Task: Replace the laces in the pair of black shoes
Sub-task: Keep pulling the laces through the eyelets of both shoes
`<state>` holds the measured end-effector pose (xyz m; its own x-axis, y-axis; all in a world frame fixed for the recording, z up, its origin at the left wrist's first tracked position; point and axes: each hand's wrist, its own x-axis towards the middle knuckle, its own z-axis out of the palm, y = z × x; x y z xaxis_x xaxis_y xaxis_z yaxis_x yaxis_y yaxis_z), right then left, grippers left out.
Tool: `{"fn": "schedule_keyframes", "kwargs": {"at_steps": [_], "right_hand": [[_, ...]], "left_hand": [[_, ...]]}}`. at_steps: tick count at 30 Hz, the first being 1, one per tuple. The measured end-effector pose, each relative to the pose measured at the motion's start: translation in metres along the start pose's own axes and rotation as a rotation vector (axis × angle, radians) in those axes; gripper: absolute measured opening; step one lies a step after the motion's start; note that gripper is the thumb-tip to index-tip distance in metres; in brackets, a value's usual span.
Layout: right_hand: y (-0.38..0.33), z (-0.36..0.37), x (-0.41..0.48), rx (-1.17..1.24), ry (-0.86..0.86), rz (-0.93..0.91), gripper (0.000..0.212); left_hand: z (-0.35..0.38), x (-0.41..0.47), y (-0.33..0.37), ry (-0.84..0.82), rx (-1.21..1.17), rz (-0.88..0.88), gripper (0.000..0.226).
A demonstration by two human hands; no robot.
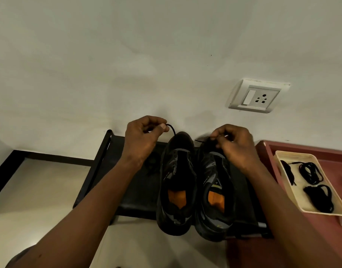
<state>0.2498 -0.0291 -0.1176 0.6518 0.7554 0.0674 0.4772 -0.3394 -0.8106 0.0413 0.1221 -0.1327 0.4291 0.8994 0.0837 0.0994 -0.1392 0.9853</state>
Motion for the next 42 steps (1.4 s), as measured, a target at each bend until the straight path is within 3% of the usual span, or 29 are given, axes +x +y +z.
{"fn": "schedule_keyframes", "kwargs": {"at_steps": [3,4,7,9,11,14,20,24,27,31,36,39,41,42], "right_hand": [[-0.02,0.009,-0.007,0.223,-0.18,-0.047,0.026],[-0.024,0.012,-0.01,0.248,-0.236,-0.068,0.021],[-0.032,0.022,-0.018,0.23,-0.316,-0.111,0.015],[-0.035,0.025,-0.019,0.222,-0.303,-0.113,0.012],[-0.035,0.025,-0.018,0.272,-0.286,-0.121,0.011],[-0.029,0.02,-0.015,0.304,-0.253,-0.117,0.008],[-0.015,-0.003,-0.006,0.349,-0.204,-0.075,0.01],[-0.009,-0.011,-0.003,0.359,-0.17,-0.035,0.012],[-0.003,-0.013,0.0,0.302,-0.191,0.017,0.016],[0.005,-0.008,0.0,-0.018,-0.264,0.054,0.022],[0.01,-0.005,0.001,-0.345,-0.243,0.091,0.007],[0.012,-0.002,0.002,-0.08,-0.184,0.195,0.012],[0.007,0.007,0.002,0.339,-0.153,0.318,0.014],[0.004,0.014,0.001,0.534,-0.126,0.377,0.015]], "left_hand": [[0.002,-0.009,0.002,-0.073,0.482,0.193,0.033],[0.004,-0.012,0.003,-0.144,0.518,0.258,0.046],[0.015,-0.018,0.009,-0.389,0.246,0.22,0.056],[0.019,-0.018,0.012,-0.476,0.072,0.117,0.041],[0.017,-0.014,0.011,-0.471,0.043,0.077,0.022],[0.009,-0.008,0.008,-0.393,0.03,0.025,0.014],[-0.007,0.008,0.006,0.079,-0.057,-0.093,0.018],[-0.017,0.015,0.005,0.284,-0.153,-0.222,0.02],[-0.02,0.017,0.005,0.344,-0.19,-0.257,0.018],[-0.016,0.017,0.006,0.353,-0.228,-0.272,0.019],[-0.012,0.021,0.007,0.387,-0.222,-0.254,0.021],[-0.012,0.023,0.001,0.344,-0.171,-0.238,0.017],[-0.009,0.021,-0.008,0.241,0.115,-0.199,0.011],[-0.006,0.019,-0.013,0.175,0.304,-0.185,0.024]]}}
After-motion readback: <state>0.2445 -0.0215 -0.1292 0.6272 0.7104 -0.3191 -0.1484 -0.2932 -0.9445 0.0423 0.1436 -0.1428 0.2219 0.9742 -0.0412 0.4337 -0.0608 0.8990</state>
